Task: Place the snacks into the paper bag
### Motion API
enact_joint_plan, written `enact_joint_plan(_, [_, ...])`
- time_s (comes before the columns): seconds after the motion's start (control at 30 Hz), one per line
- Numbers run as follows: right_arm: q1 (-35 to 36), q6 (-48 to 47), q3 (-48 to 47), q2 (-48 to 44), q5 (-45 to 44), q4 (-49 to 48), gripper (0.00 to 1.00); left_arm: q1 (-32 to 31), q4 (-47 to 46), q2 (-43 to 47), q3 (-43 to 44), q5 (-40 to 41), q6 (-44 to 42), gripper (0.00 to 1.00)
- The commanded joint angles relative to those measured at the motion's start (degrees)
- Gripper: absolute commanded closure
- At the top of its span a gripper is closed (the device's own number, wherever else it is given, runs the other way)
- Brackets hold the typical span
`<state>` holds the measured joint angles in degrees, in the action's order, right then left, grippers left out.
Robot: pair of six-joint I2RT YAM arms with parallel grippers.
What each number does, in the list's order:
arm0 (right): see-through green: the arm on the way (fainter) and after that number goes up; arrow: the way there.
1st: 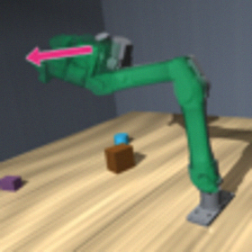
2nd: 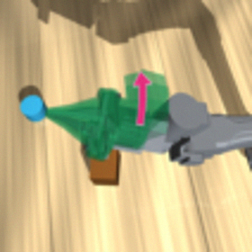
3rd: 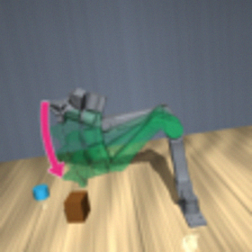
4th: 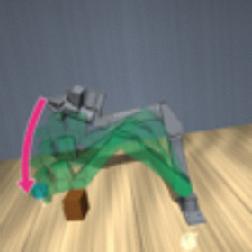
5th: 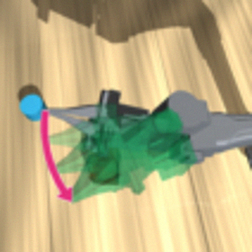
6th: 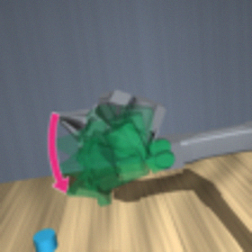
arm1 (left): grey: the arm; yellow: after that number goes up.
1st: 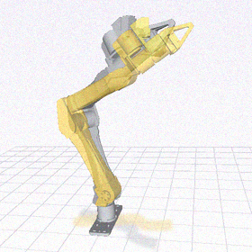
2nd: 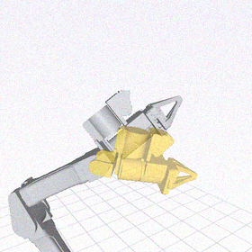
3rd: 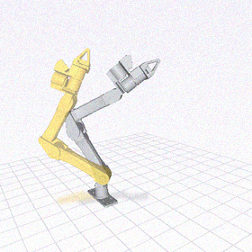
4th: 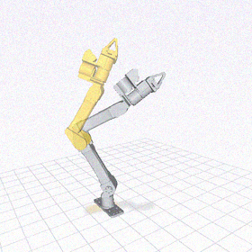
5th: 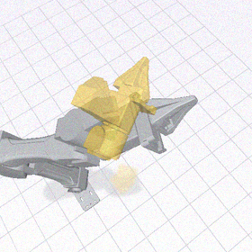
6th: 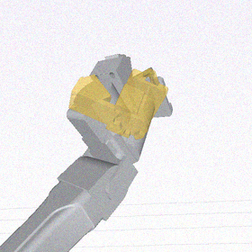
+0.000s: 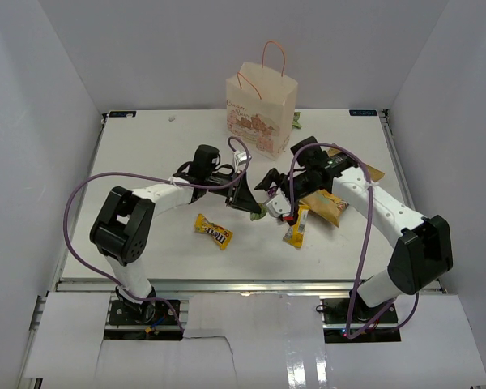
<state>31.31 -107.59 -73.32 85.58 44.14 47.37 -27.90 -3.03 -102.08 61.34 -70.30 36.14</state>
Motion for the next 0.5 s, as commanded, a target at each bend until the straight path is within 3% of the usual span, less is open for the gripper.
enact_joint_plan(0.0, [1.30, -2.89, -1.57, 0.20, -1.77, 3.42, 0.11, -0.31, 0.04, 1.01, 1.85, -2.82, -0.28, 0.81])
enact_joint_plan(0.13, [2.79, -1.13, -1.04, 0.38, -2.57, 4.57, 0.29, -0.49, 0.04, 1.27, 2.03, -3.09, -0.28, 0.81])
enact_joint_plan(0.17, [3.05, -0.69, -1.04, 0.38, -2.48, 4.66, 0.42, -0.49, 0.04, 1.36, 2.03, -3.17, -0.28, 0.80])
enact_joint_plan(0.27, [3.84, 1.50, -0.77, 0.46, -2.39, 4.57, 0.58, -0.49, 0.04, 1.27, 2.38, -3.35, -0.19, 0.80])
enact_joint_plan(0.33, [4.37, 2.21, -0.25, 0.46, -2.83, 4.13, 0.64, -0.49, -0.14, 1.18, 2.73, -3.52, -0.11, 0.78])
enact_joint_plan(0.37, [4.37, 2.91, -0.07, 0.46, -3.01, 3.87, 0.75, -0.49, -0.22, 1.27, 2.90, -3.79, 0.07, 0.76])
enact_joint_plan(0.43, [4.46, 3.96, 0.11, 0.38, -3.01, 2.82, 0.89, -0.49, -0.57, 1.88, 2.99, -3.88, 0.33, 0.68])
enact_joint_plan(0.47, [4.46, 4.75, 0.11, 0.29, -3.09, 2.72, 0.91, -0.49, -0.84, 2.15, 2.99, -4.14, 0.60, 0.65])
